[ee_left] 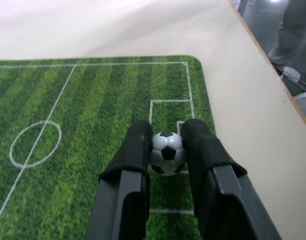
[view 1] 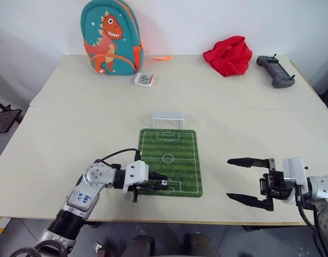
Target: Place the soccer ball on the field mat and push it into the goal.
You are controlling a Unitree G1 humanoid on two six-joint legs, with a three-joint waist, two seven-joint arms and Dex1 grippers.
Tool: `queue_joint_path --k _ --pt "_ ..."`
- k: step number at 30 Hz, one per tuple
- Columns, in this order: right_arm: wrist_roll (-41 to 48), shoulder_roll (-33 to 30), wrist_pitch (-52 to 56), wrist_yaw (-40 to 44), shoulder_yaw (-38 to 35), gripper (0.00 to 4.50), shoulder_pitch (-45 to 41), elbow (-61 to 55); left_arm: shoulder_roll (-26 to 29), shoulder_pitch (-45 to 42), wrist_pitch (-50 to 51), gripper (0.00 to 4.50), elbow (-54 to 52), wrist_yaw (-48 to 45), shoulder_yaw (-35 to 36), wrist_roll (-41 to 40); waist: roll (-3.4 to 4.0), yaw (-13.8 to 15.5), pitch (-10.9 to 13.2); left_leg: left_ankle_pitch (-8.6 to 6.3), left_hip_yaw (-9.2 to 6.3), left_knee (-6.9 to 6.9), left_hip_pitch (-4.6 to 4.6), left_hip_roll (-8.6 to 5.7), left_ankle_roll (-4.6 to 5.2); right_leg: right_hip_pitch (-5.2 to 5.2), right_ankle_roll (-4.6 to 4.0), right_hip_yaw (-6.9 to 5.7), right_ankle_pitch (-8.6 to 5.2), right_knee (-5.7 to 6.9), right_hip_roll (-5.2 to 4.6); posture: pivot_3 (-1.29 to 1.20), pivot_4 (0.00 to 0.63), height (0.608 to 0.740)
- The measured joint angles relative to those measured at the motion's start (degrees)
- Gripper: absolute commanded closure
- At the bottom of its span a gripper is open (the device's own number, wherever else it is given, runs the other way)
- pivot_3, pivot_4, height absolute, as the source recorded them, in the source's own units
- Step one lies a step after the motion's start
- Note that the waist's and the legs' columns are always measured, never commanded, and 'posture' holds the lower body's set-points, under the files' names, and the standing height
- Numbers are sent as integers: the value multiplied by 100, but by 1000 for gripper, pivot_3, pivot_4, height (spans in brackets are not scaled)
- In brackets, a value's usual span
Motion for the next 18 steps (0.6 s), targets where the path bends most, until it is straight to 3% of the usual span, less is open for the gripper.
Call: queue_joint_path --k 13,14,18 --pt "2 101 -174 132 -78 0 161 125 -135 4 -119 3711 68 71 -129 117 -1 6 0 0 0 2 0 -1 0 1 1 1 0 0 0 0 150 740" --pt "2 110 -191 155 -105 0 163 148 -149 3 -122 2981 87 73 -129 118 -1 5 0 0 1 3 0 -1 0 1 1 1 0 0 0 0 150 740" --pt "0 142 -258 208 -159 0 165 272 -208 3 -141 1852 219 144 -138 178 -2 4 1 0 0 3 0 -1 1 1 1 0 0 1 1 0 150 740"
